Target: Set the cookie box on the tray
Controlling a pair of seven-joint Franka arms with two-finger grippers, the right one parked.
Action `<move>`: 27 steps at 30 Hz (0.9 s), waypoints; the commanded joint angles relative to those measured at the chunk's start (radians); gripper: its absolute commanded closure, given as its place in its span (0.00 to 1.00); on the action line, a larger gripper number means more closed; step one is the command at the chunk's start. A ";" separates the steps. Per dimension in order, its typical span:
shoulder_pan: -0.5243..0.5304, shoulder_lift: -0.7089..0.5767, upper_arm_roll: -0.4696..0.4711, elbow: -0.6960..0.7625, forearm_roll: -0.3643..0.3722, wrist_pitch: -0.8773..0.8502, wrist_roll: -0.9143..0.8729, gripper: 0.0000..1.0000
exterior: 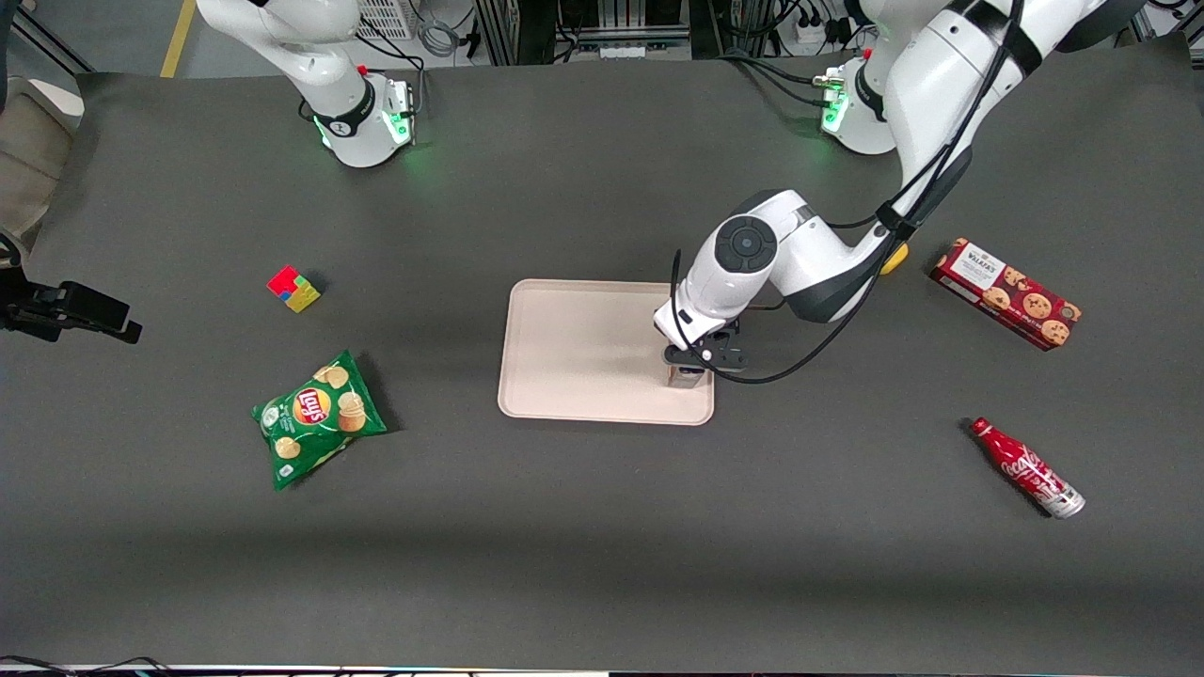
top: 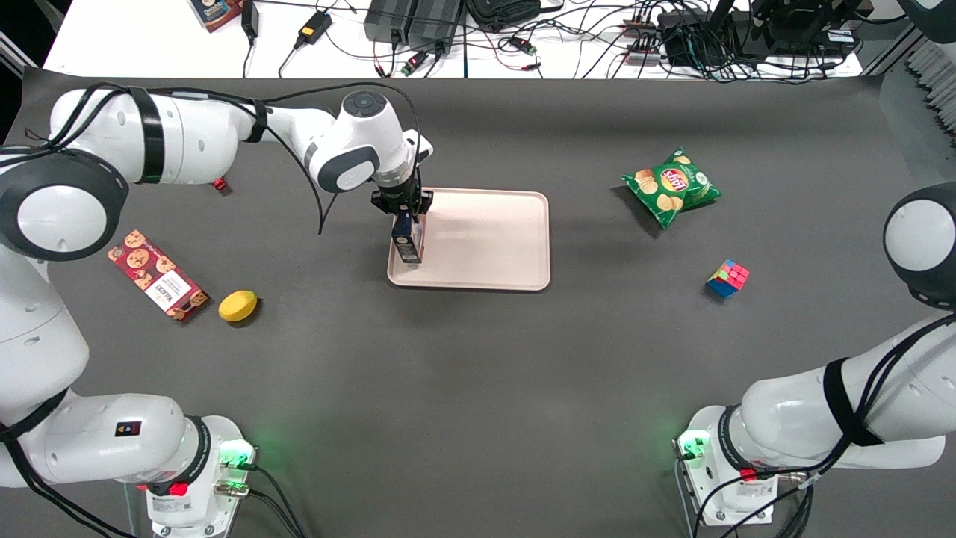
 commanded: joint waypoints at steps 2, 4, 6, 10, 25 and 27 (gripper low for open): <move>-0.005 0.021 -0.001 0.021 0.035 -0.005 -0.027 0.00; -0.005 0.020 -0.001 0.019 0.035 -0.011 -0.031 0.00; -0.005 0.016 -0.001 0.019 0.036 -0.017 -0.032 0.00; 0.000 0.004 -0.003 0.021 0.035 -0.042 -0.034 0.00; 0.058 -0.283 -0.047 0.125 -0.227 -0.353 -0.012 0.00; 0.060 -0.313 -0.049 0.168 -0.252 -0.434 -0.012 0.00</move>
